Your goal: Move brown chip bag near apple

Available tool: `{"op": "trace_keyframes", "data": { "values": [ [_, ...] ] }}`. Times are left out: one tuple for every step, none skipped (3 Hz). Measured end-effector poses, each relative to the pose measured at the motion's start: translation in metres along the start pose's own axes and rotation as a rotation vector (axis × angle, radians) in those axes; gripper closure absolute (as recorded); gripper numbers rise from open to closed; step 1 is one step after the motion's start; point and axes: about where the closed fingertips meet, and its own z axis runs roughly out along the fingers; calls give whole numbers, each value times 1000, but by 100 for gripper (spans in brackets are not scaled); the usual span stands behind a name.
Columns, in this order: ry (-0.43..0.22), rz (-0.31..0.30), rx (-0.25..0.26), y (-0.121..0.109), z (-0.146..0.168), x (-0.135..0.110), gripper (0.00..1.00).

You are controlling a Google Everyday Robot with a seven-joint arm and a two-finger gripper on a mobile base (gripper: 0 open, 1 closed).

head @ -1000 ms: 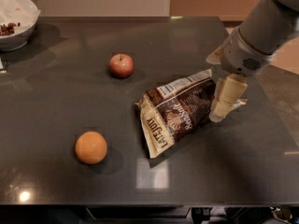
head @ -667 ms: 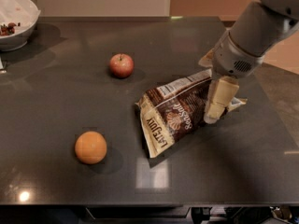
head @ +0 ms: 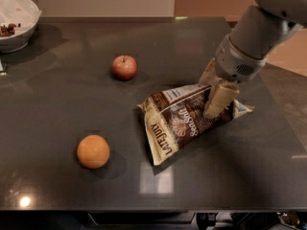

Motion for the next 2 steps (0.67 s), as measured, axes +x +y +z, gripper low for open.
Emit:
{"op": "trace_keyframes", "data": {
  "values": [
    [6,-11,-6,0,-1,1,62],
    [1,-8,15,-8,-8,-2,84]
  ]
}}
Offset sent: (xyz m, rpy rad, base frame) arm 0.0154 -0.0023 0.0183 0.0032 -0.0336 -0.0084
